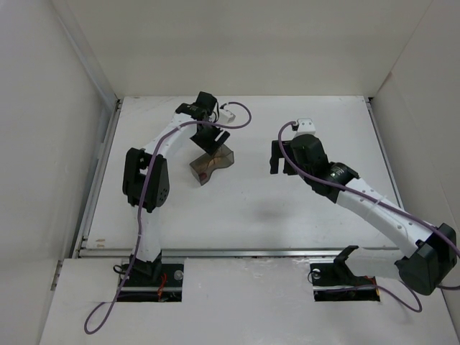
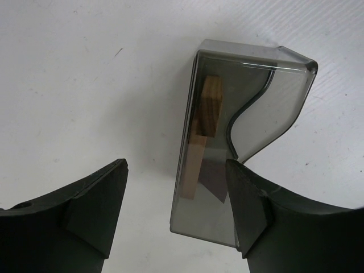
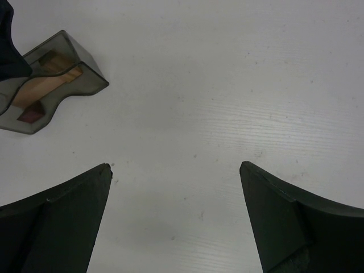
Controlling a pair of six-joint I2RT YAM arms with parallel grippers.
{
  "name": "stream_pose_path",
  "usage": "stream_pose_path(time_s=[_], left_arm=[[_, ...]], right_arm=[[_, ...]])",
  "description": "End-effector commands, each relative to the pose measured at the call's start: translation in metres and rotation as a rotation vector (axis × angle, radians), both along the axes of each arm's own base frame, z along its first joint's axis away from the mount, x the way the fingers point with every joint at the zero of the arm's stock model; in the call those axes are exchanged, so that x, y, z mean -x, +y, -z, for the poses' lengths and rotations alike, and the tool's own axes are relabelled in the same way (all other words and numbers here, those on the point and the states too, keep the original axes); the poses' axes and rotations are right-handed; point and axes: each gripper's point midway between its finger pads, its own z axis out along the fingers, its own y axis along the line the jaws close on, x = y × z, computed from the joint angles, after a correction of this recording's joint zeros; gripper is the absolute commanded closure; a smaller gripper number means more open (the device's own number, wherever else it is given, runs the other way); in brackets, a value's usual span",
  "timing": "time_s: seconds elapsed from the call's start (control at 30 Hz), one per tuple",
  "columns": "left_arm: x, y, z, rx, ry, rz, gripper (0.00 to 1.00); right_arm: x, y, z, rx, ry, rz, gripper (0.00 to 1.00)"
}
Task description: Build the wood block tower
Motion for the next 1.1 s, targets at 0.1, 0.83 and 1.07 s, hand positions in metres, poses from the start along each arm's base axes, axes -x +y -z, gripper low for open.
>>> stream_pose_path(time_s=[0.1, 0.83, 1.07], left_arm=[[0.029, -0.005, -0.010, 0.071, 0.078, 0.045, 0.27], [0.036, 0.003, 0.005, -0.010, 0.028, 0.142, 0.23], [0.019, -0.003, 0.011, -0.005, 0.022, 0.105, 0.58]], right_arm=[[-0.005, 0.006, -0.023, -0.026, -0.049, -0.016, 0.00], [-0.009, 0.014, -0.010, 0.008, -0.015, -0.055, 0.00], [-0.012, 0.015, -0.014, 0.014, -0.014, -0.047, 0.00]])
